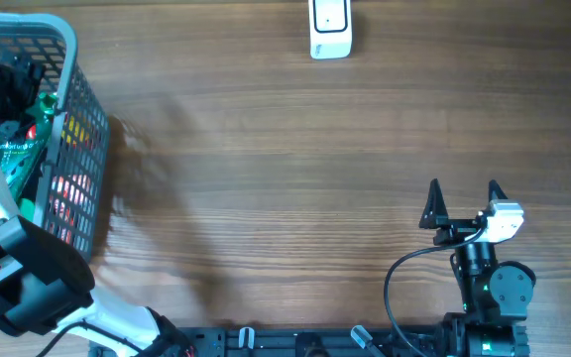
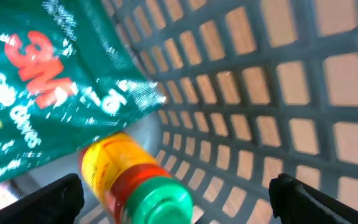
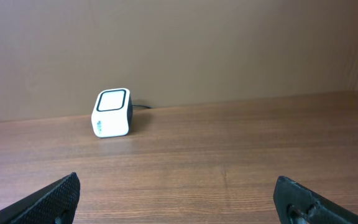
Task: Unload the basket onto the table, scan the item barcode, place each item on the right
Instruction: 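Reach the left gripper into the grey basket toward the bottle, then grasp the red-yellow green-capped bottle with the left gripper and lift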
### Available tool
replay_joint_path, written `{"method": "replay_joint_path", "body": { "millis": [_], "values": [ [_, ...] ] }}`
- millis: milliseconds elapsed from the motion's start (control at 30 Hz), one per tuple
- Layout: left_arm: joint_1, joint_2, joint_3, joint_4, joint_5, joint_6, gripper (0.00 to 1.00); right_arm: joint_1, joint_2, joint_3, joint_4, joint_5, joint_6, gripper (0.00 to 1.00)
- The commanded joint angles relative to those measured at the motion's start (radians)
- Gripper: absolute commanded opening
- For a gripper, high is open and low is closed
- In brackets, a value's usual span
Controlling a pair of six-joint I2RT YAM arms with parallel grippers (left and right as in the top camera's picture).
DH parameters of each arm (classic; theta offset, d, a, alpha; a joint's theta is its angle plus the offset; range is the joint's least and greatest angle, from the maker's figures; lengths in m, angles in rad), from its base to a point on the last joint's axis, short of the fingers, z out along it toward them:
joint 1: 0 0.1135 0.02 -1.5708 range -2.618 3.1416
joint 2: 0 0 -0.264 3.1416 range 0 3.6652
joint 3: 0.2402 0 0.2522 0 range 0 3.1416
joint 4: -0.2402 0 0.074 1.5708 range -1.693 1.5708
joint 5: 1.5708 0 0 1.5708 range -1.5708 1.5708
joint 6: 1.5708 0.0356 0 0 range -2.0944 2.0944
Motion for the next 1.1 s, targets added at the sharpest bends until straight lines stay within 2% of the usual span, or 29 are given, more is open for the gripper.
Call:
{"method": "replay_joint_path", "body": {
  "millis": [0, 700, 933, 1067],
  "values": [
    [0.007, 0.006, 0.019, -0.058, 0.008, -0.002, 1.0, -0.002, -0.005, -0.004, 0.002, 0.014, -0.018, 1.0],
    [-0.039, 0.106, 0.019, -0.107, 0.016, -0.002, 0.99, -0.002, -0.005, -0.004, 0.002, 0.014, -0.018, 1.0],
    [-0.058, 0.109, 0.019, -0.175, -0.013, -0.002, 0.9, -0.002, -0.005, -0.004, 0.002, 0.014, -0.018, 1.0],
    [-0.056, 0.109, 0.019, -0.231, -0.077, -0.002, 0.88, -0.002, -0.005, -0.004, 0.002, 0.014, -0.018, 1.0]
  ]
}}
